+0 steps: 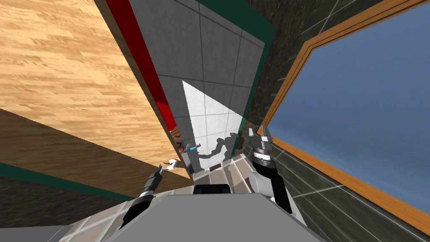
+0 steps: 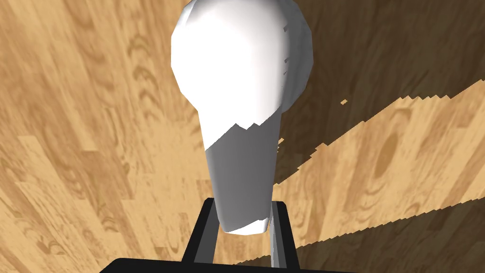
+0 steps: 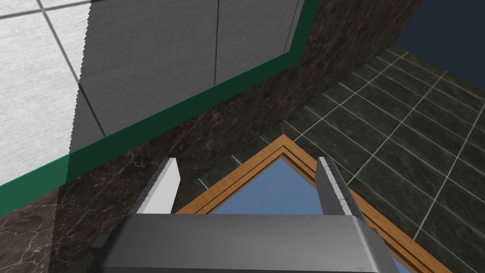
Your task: Pull the door open
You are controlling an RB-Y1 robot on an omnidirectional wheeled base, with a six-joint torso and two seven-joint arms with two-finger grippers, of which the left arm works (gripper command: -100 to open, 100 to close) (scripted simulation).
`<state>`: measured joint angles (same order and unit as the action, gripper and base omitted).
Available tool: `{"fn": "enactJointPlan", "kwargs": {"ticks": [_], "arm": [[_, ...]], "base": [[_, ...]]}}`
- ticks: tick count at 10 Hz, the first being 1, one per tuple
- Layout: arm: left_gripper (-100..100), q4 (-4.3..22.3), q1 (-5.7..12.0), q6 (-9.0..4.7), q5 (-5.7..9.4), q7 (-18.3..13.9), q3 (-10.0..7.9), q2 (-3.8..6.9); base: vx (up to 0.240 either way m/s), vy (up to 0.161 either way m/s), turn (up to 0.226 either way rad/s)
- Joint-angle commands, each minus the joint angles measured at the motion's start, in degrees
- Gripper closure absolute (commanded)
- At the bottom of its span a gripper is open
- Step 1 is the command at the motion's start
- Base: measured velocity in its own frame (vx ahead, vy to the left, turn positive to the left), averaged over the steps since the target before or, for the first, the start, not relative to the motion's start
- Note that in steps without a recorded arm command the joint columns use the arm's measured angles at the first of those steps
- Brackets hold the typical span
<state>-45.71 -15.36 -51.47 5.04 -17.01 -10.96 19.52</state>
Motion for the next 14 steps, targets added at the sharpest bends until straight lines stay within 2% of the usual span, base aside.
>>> {"fn": "enactJointPlan", "kwargs": {"ticks": [1, 6, 7, 8, 9, 12, 14], "arm": [[100, -0.45, -0.7, -1.66, -0.72, -1.06, 1.32, 0.33], [100, -1.34, -0.81, -4.52, -2.47, -3.06, 4.71, 0.35], [100, -1.11, -0.86, -3.61, -1.96, -2.86, 3.68, 0.98], [100, -0.59, -1.6, -5.35, -2.37, -3.61, 4.3, 1.42], [100, -0.48, -1.79, -5.79, -2.48, -3.78, 4.46, 1.53], [100, 0.29, -3.17, -8.88, -3.25, -4.99, 5.58, 2.26], [100, 0.55, -3.63, -9.91, -3.5, -5.4, 5.96, 2.51]], "base": [[-0.211, 0.037, -0.177], [-0.12, 0.048, -0.138], [-0.027, 0.034, -0.01], [-0.135, 0.025, -0.177], [-0.169, 0.02, -0.165], [-0.195, 0.039, -0.133], [-0.159, 0.023, -0.08]]}}
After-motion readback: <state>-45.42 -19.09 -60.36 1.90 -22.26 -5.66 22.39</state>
